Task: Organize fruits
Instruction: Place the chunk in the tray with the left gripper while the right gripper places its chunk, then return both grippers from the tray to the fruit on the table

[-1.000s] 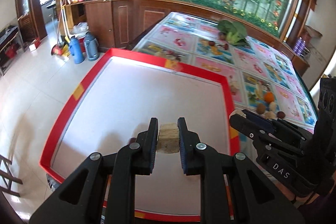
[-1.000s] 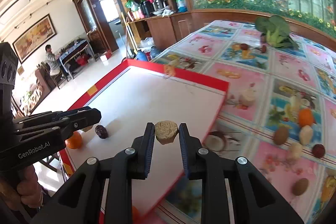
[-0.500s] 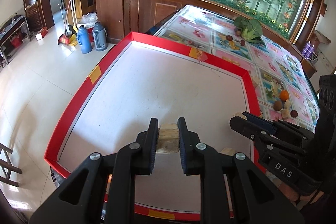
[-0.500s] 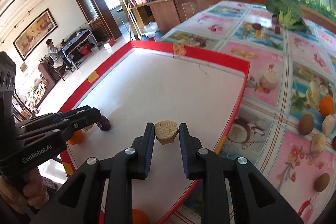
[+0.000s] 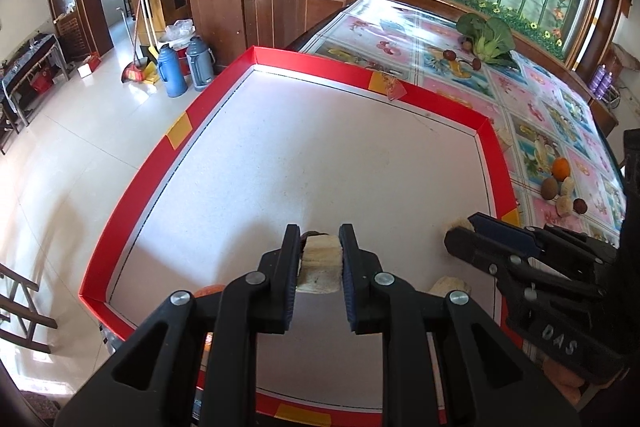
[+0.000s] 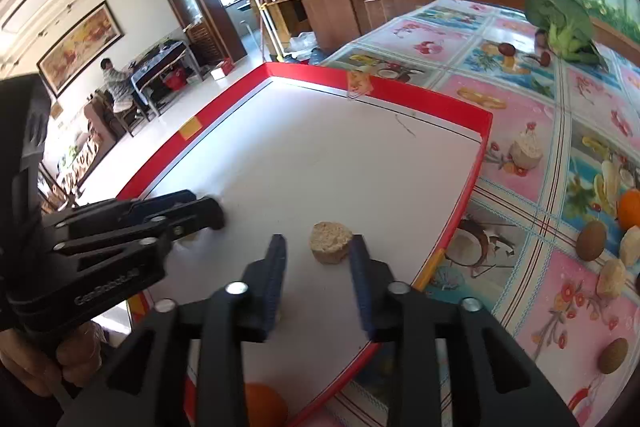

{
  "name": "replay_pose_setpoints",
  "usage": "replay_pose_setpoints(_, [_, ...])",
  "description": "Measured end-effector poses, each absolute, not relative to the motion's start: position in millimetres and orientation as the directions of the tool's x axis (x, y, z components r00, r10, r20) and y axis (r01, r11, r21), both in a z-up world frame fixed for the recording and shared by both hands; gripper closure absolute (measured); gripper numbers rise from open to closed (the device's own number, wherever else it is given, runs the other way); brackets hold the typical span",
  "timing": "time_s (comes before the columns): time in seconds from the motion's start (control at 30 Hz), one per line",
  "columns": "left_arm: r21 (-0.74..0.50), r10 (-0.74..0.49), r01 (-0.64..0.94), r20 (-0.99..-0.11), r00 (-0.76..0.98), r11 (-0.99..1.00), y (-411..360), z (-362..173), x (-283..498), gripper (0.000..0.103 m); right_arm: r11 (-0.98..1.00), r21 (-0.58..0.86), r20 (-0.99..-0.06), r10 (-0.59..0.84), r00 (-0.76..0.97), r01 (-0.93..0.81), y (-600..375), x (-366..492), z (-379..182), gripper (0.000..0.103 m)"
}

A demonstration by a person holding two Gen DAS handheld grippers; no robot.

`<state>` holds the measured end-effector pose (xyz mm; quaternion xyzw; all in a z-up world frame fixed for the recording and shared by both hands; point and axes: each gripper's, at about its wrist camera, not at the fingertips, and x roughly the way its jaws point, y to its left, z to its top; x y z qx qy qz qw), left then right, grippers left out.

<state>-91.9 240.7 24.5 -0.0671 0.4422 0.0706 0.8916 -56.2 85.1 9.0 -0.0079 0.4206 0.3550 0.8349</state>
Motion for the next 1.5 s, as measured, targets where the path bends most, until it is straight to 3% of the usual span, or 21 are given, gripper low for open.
replay_pose_setpoints(0.23, [-0.004, 0.124, -0.218, -0.811, 0.572, 0.976, 231, 23, -88, 0.056, 0.735, 0.331, -0.653, 0.631, 0.419, -0.592, 58, -51, 25, 0.065])
replay_pose_setpoints(0.47, [0.061, 0.168, -0.202, -0.804, 0.57, 0.977, 203, 32, -81, 0.046, 0.766, 0.354, -0.628, 0.62, 0.471, -0.536, 20, -42, 38, 0.065])
replay_pose_setpoints(1.1, [0.146, 0.191, -0.125, -0.822, 0.537, 0.981, 128, 40, -71, 0.032, 0.828, 0.368, -0.642, 0.556, 0.528, -0.424, -23, -36, 45, 0.063])
replay_pose_setpoints(1.5, [0.178, 0.176, -0.048, -0.83, 0.529, 0.983, 87, 37, -79, 0.032, 0.898, 0.319, -0.706, 0.439, 0.556, -0.303, -79, -20, 45, 0.063])
